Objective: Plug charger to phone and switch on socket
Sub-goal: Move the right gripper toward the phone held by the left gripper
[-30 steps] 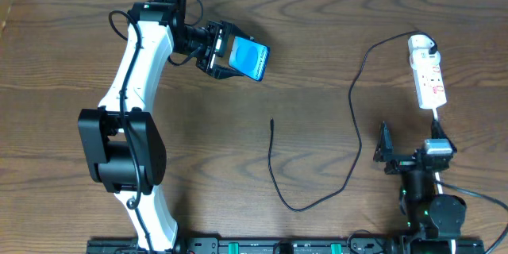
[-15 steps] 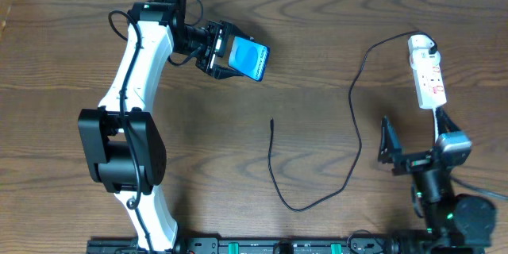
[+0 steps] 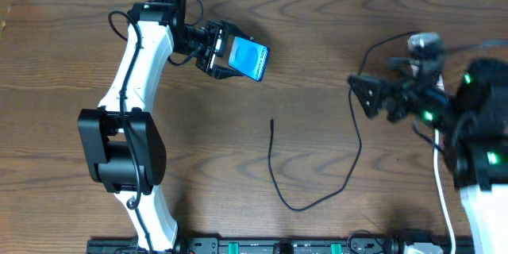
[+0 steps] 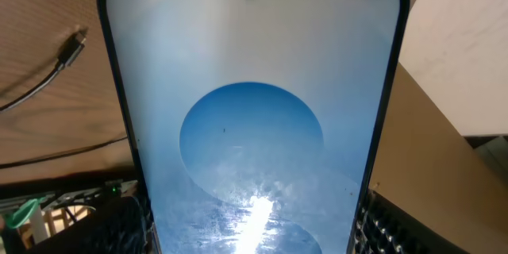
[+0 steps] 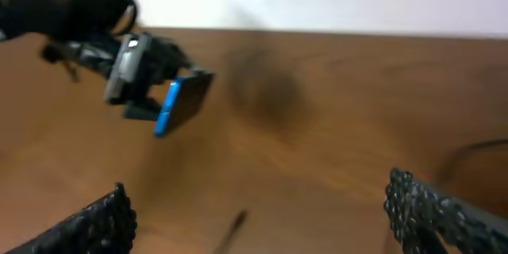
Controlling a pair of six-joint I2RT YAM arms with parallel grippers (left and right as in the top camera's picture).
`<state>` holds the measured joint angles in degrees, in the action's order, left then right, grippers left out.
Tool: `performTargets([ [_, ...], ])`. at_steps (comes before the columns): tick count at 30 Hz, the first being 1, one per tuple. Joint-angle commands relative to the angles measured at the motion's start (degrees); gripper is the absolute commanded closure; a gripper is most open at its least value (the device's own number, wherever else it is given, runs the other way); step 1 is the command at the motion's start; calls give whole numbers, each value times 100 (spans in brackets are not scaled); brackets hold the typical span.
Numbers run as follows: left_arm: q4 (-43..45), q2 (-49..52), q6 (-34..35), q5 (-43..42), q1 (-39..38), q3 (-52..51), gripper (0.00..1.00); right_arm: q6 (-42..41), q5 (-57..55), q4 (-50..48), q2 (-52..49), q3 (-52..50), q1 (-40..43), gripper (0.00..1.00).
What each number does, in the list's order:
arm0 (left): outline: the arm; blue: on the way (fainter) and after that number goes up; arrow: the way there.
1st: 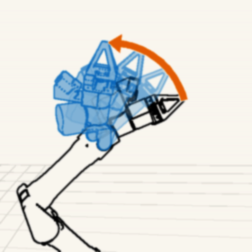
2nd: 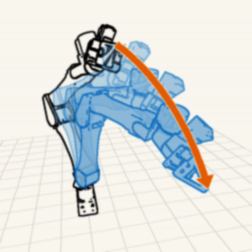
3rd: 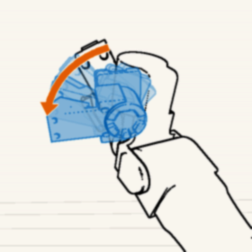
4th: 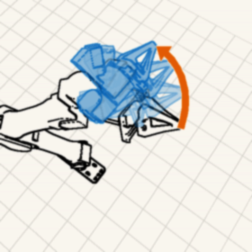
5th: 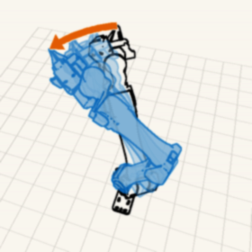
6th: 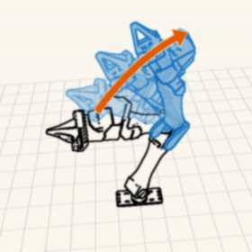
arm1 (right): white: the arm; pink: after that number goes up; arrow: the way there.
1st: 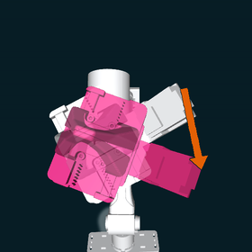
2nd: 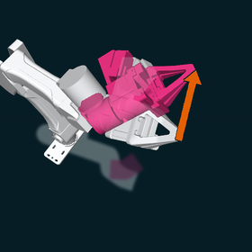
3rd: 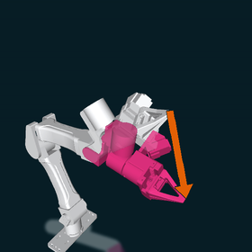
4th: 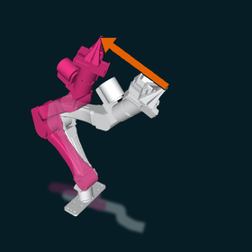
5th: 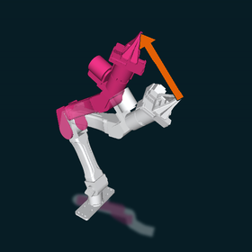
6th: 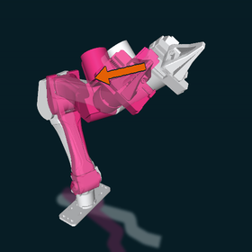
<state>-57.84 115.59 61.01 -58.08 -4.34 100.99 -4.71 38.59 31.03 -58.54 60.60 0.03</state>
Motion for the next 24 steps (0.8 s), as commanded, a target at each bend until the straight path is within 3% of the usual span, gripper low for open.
performTargets([
  [1,4,-181,-98,-116,7,114,93,-496,994,-96,-601,105,-81,1],
  [10,7,-181,-22,584,-118,114,93,-1075,1515,-573,-2083,105,-490,1],
  [24,7,-181,1237,1694,-485,114,93,-1945,1440,-1513,-3106,105,-1152,1],
])
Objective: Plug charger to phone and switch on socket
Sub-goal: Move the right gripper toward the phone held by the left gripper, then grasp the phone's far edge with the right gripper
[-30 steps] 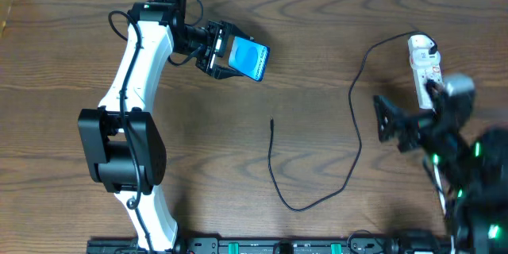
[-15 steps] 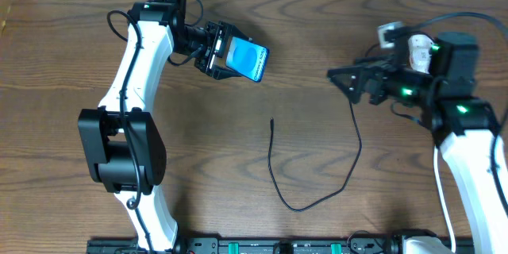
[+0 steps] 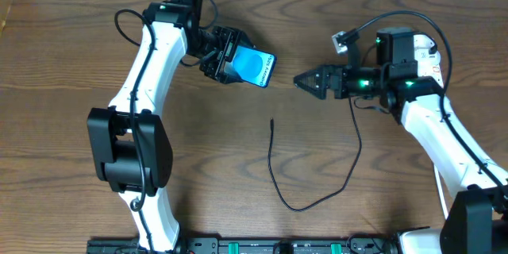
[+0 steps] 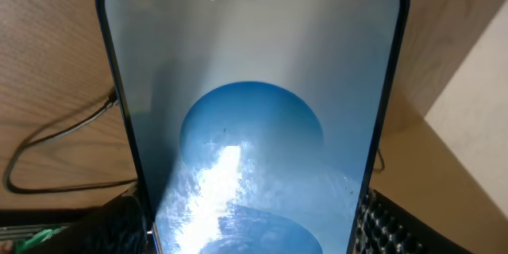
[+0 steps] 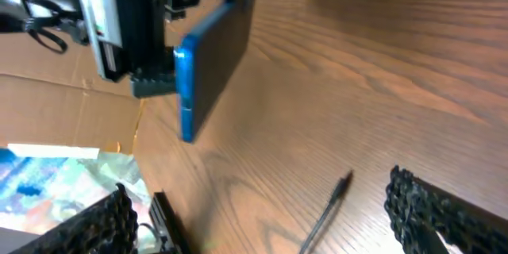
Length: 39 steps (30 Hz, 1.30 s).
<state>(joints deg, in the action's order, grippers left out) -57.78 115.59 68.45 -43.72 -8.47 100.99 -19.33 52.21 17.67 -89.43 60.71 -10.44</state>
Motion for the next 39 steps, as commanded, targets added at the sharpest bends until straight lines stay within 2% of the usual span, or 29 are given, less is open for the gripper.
performTargets([
  [1,0,-181,573,315,-96,114,93,-640,-9,-245,-17,94,-129,1],
  [9,118,-181,1443,417,-352,114,93,-1698,-433,-450,-17,94,-278,1],
  [18,398,-181,1635,417,-728,114,93,-1862,-632,-466,-17,94,-501,1],
  [39,417,-181,1759,372,-1338,114,93,-2006,-1523,-396,-17,92,-706,11],
])
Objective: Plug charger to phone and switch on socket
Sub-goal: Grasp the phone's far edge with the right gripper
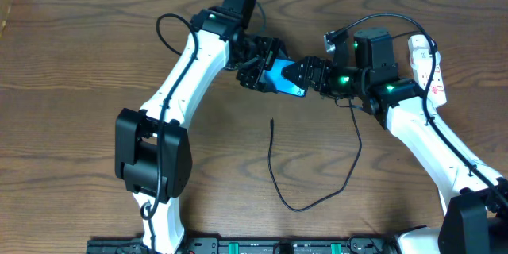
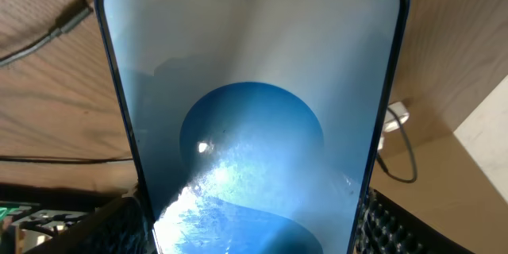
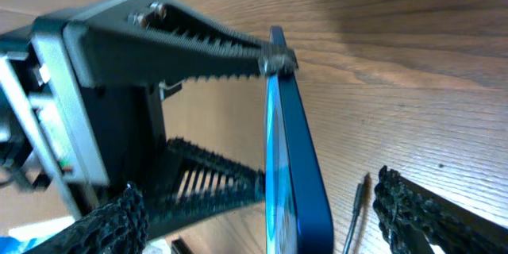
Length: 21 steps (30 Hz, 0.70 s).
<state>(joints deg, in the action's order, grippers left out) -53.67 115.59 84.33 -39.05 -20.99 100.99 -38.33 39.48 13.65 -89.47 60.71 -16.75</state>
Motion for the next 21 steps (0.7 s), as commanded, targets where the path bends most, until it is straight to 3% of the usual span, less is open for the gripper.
performTargets([
  [1,15,-181,199,-96,-103,114,93,-105,-280,7,-13,92,-92,12],
  [6,48,-181,197,-96,-122,114,93,-103,-369,9,-13,90,-195,30],
  [10,46,-181,197,-96,-129,114,93,-103,-492,59,-13,90,-264,35],
  [14,46,-181,197,-96,-127,114,93,-103,-566,116,-13,87,-304,52],
  [21,48,-181,197,-94,-127,114,93,-103,-643,199,-13,87,-343,69],
])
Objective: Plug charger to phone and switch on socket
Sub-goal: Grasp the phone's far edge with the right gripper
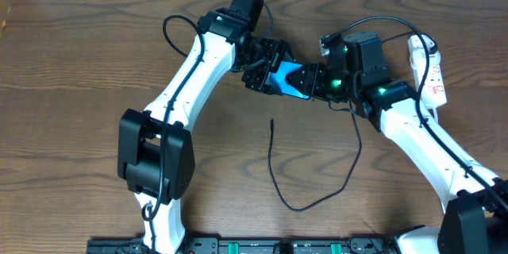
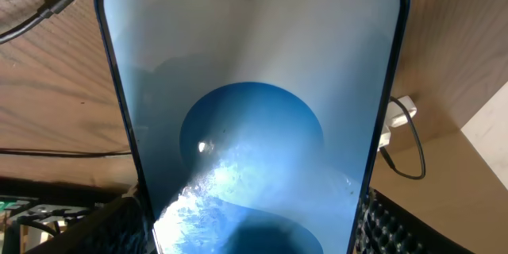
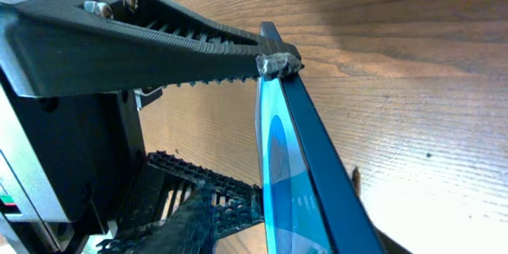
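Note:
My left gripper (image 1: 267, 65) is shut on a blue phone (image 1: 286, 80), holding it off the table with the lit screen (image 2: 250, 119) facing the left wrist camera. The right gripper (image 1: 309, 82) is open around the phone's free end. In the right wrist view the phone's edge (image 3: 298, 167) runs between the fingers (image 3: 189, 224), with a gap on the screen side. The black charger cable (image 1: 317, 200) lies looped on the table, its loose plug (image 1: 271, 121) just below the phone. The white socket strip (image 1: 427, 57) lies at the far right.
The brown wooden table (image 1: 79, 87) carries only the cable and the strip. A black rail with green parts (image 1: 278, 246) runs along the front edge. Both arms cross the upper middle of the table.
The right gripper has come further over the phone's end, and its fingers stand nearer the phone's sides. The left arm and the phone have hardly shifted. The cable lies as before.
First my left gripper held the phone up at the upper left while the right arm was folded at the far right. Then the right gripper reached toward the middle. Later both met at the upper middle, and now the right fingers straddle the phone's end.

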Controlling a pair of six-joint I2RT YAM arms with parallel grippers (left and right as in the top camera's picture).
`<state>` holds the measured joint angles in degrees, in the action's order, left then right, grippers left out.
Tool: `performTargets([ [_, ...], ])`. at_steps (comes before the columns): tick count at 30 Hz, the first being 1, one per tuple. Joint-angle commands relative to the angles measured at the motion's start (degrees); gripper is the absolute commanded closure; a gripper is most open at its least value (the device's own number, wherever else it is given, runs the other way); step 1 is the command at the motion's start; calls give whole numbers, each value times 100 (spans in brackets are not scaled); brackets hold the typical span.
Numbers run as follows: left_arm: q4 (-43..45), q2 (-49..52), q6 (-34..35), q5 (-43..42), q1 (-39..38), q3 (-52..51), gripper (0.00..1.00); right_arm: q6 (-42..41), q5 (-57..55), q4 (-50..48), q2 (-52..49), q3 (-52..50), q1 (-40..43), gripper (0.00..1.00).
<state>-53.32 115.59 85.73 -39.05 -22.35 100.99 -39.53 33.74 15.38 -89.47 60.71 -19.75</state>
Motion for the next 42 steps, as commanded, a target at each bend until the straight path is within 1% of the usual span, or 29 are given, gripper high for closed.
performTargets([
  [1,11,-181,57,-94,9,114,93,20,-68,26,-13,87,-44,74],
  [4,11,-181,57,-94,9,114,93,42,-74,31,-13,90,-46,83],
  [6,11,-181,55,-94,9,114,93,39,-81,50,-13,87,-48,86],
  [8,11,-181,55,-94,9,114,93,39,-83,74,-13,87,-46,92],
  [9,11,-181,55,-94,9,114,93,39,-83,74,-13,87,-46,97],
  [10,11,-181,55,-94,9,114,93,39,-83,74,-13,87,-46,99],
  [16,9,-181,-22,-92,9,114,93,37,-216,70,-13,87,-37,99],
  [17,7,-181,-81,-90,9,114,83,35,-232,68,-13,87,-15,99],
  [18,7,-181,-125,-92,9,114,59,37,-236,68,-13,87,4,99],
  [19,4,-181,-168,-92,9,114,19,37,-234,68,-13,87,44,99],
  [20,4,-181,-225,-92,9,114,6,37,-234,68,-13,87,81,99],
  [27,11,-256,-774,-92,50,114,6,-2,-140,74,-13,87,660,99],
  [30,35,-352,-970,72,59,114,5,-343,133,70,-13,87,1027,99],
  [33,28,-494,-1119,549,57,116,5,-964,496,70,-13,87,1346,99],
  [34,26,-566,-1119,791,50,116,5,-1364,706,68,-13,87,1467,99],
  [37,35,-675,-1113,1123,52,114,5,-2271,1093,63,-13,87,1604,99],
  [42,210,-713,-1115,1276,50,114,5,-3738,1539,-136,-13,90,1558,99],
])
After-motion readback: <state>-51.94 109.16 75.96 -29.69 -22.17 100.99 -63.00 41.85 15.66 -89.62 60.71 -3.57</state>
